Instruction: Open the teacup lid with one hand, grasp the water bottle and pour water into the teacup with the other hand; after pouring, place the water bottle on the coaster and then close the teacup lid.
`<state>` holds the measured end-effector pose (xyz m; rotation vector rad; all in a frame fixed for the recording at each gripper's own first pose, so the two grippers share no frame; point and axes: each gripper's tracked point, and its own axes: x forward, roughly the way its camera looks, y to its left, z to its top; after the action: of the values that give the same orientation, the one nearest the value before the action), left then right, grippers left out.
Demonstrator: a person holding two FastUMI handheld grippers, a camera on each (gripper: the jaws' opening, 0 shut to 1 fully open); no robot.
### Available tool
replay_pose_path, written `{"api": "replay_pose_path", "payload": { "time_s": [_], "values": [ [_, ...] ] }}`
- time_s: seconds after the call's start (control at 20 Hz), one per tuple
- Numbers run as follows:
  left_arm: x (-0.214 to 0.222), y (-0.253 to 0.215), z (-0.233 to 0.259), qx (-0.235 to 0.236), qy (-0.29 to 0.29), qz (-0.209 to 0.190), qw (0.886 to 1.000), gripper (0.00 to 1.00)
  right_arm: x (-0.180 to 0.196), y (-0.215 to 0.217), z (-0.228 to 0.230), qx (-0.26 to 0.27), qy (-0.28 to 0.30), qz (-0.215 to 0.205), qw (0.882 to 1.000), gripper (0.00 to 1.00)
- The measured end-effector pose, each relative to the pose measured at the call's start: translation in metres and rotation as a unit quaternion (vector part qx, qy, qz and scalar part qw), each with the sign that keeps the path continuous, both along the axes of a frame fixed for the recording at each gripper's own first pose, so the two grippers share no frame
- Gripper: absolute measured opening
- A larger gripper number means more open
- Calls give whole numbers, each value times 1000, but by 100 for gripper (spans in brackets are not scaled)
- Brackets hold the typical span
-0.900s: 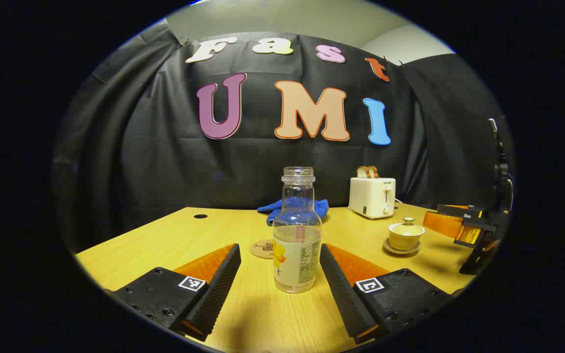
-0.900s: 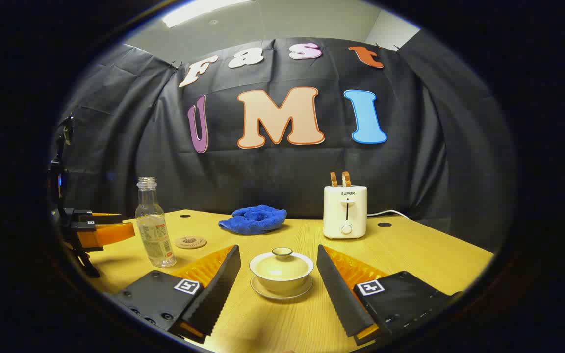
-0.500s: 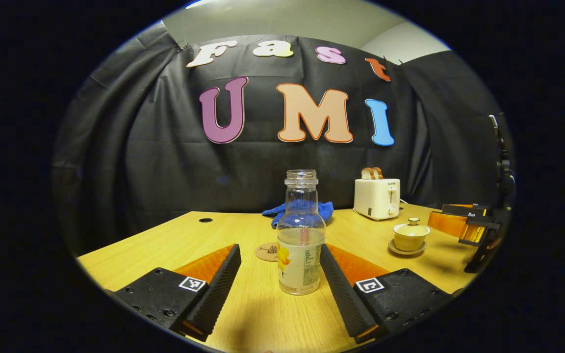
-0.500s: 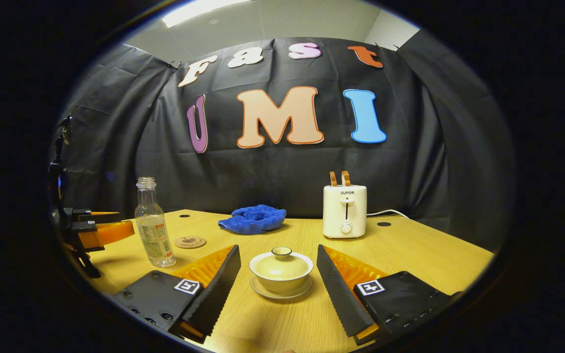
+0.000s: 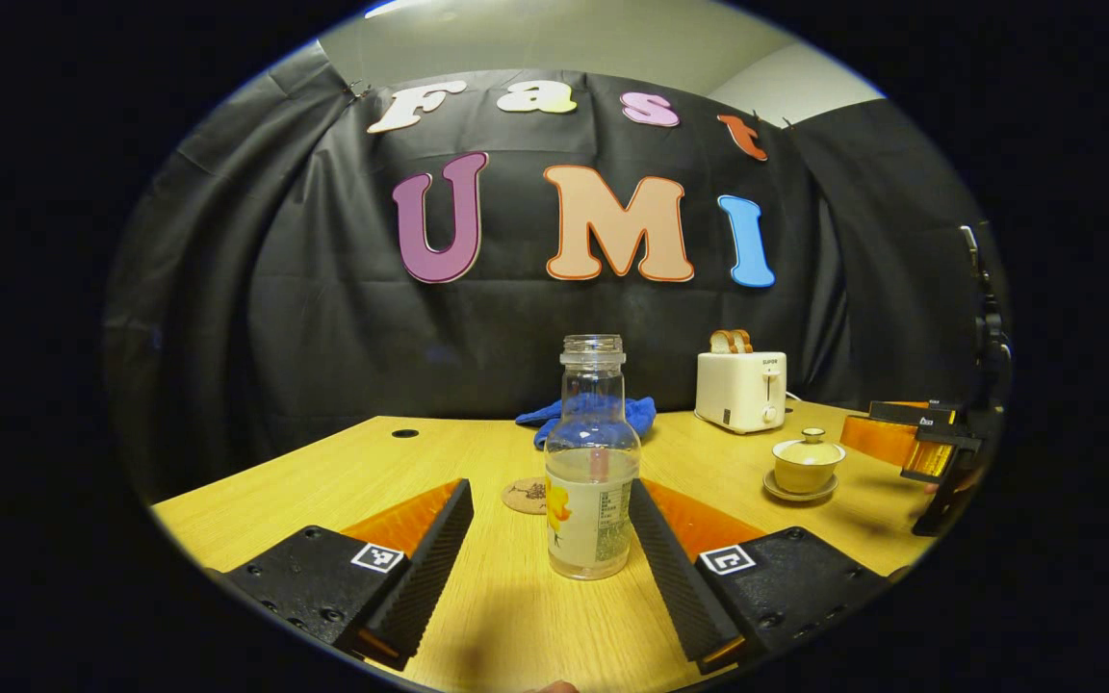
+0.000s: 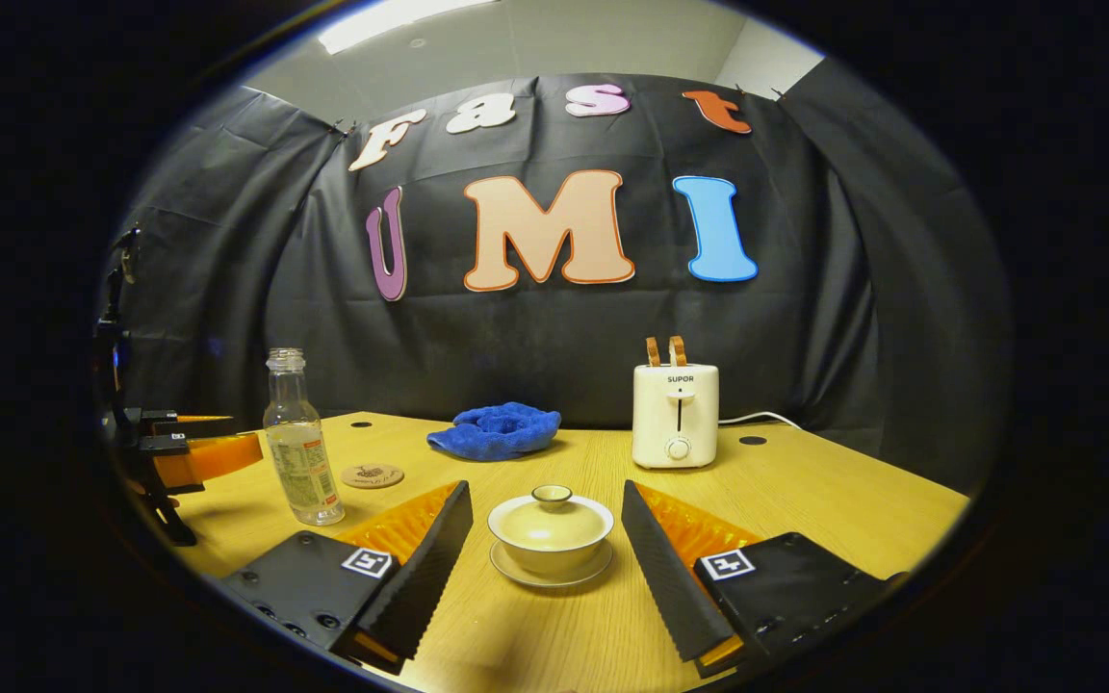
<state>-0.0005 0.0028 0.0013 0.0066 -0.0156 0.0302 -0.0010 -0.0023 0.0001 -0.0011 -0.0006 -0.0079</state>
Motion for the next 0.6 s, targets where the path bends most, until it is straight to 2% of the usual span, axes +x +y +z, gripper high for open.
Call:
{"api": "replay_pose_path", "payload": {
  "time_s": [0.1,0.25,0.3,0.45,0.5,0.6],
  "values": [
    [-1,0,0,0,0,0,1000,97,0,1,0,0,0,0,1000,99],
    [0,0,0,0,0,0,1000,95,0,0,0,0,0,0,1000,99],
    [-1,0,0,0,0,0,1000,95,0,0,0,0,0,0,1000,94],
    [-1,0,-1,0,0,0,1000,95,2,1,1,0,1,0,1000,94],
    [-1,0,0,0,0,0,1000,95,0,0,-1,0,1,0,1000,99],
    [-1,0,0,0,0,0,1000,94,0,0,0,0,2,-1,1000,99]
  ]
}}
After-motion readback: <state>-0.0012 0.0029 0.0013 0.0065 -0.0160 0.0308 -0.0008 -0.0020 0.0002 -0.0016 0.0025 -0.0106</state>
